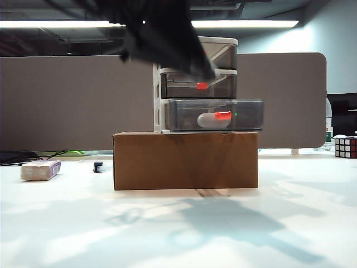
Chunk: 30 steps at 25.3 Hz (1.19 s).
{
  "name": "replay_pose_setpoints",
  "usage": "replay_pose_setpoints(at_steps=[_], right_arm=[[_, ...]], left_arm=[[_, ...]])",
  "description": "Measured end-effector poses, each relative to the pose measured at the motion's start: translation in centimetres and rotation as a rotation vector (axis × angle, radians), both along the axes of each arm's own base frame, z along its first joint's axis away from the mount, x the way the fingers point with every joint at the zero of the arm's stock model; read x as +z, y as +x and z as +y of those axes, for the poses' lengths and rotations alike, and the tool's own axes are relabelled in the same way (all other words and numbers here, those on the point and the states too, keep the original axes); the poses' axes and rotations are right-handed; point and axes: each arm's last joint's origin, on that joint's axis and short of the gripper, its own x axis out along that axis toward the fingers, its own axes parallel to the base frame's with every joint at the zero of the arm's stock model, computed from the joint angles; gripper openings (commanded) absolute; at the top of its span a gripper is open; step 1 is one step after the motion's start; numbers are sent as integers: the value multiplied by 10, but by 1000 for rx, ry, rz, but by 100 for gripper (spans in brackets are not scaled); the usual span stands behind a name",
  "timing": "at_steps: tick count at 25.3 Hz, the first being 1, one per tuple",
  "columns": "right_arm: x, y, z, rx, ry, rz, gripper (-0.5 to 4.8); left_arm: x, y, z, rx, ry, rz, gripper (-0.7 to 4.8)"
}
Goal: Open the third layer of the drawer on the table, pick up the earphone case on the table and put it in, and finally close the drawer.
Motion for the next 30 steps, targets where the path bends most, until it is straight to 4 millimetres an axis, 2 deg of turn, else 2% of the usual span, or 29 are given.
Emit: replay_pose_setpoints(at_steps=[1, 5, 12, 16, 30], right_arm=[[2, 4, 2, 2, -1, 3, -6], [2, 10, 5, -1, -8, 14, -6], [1, 10, 5, 3, -25, 6, -6], [1, 10, 5, 3, -26, 4, -6], [-4, 10, 3, -18, -90, 8, -6]], left_arm=[[-14, 5, -3, 13, 29, 24, -6], [-29, 17, -8, 90, 79, -17, -6], [-25, 28, -12, 203, 61, -167, -6], [-39, 41, -15, 263, 91, -189, -6], [-57, 62, -29, 405, 34, -354, -6]])
